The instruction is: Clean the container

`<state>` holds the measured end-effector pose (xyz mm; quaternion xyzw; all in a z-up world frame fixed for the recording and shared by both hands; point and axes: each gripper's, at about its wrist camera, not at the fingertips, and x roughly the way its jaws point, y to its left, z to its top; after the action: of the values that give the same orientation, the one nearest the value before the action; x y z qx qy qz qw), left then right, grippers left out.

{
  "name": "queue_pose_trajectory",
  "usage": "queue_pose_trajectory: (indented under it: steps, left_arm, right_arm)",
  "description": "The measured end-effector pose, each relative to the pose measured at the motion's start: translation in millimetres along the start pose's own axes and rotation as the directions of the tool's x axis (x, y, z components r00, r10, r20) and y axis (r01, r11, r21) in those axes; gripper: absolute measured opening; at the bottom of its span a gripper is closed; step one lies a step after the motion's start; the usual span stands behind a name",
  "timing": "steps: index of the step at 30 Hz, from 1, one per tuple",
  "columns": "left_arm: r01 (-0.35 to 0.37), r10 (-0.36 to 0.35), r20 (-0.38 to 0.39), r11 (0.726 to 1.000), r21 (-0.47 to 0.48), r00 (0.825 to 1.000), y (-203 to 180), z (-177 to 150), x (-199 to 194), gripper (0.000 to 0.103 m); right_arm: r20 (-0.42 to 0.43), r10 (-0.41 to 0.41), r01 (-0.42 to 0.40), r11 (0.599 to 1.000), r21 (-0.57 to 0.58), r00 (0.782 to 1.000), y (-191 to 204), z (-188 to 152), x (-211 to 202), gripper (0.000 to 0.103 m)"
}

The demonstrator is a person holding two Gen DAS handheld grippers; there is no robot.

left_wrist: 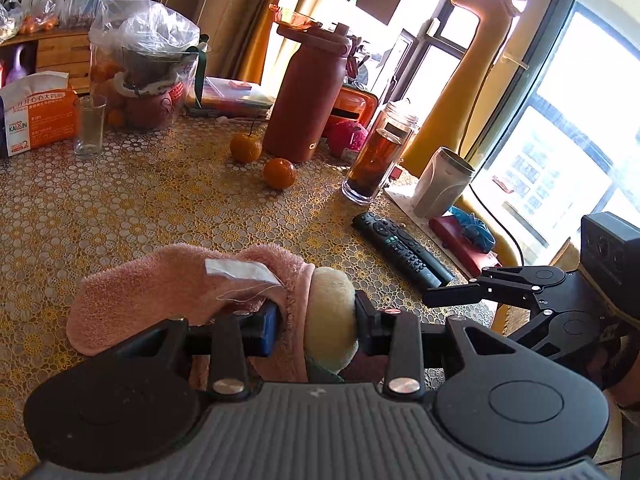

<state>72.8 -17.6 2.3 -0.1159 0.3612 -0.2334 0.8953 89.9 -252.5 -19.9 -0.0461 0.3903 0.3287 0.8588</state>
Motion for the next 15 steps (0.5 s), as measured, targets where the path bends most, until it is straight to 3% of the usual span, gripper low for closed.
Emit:
queue_pose_trajectory:
  steps: [7, 15]
  left_arm:
    - [0.012, -0.012, 0.001, 1.0, 0.015, 1.0, -6.8, 2.0, -3.5, 0.037]
    - [0.027, -0.027, 0.011, 0.999, 0.04, 1.0, -14.6, 1.9, -8.5, 0.037]
  right_arm:
    - [-0.095, -0.028, 0.021, 0.997, -0.068, 0.995, 20.6, 6.5, 32.5, 0.081]
    - [-0.158, -0.098, 0.077, 0.988, -0.132, 0.983, 33.7, -4.0, 55.0, 0.077]
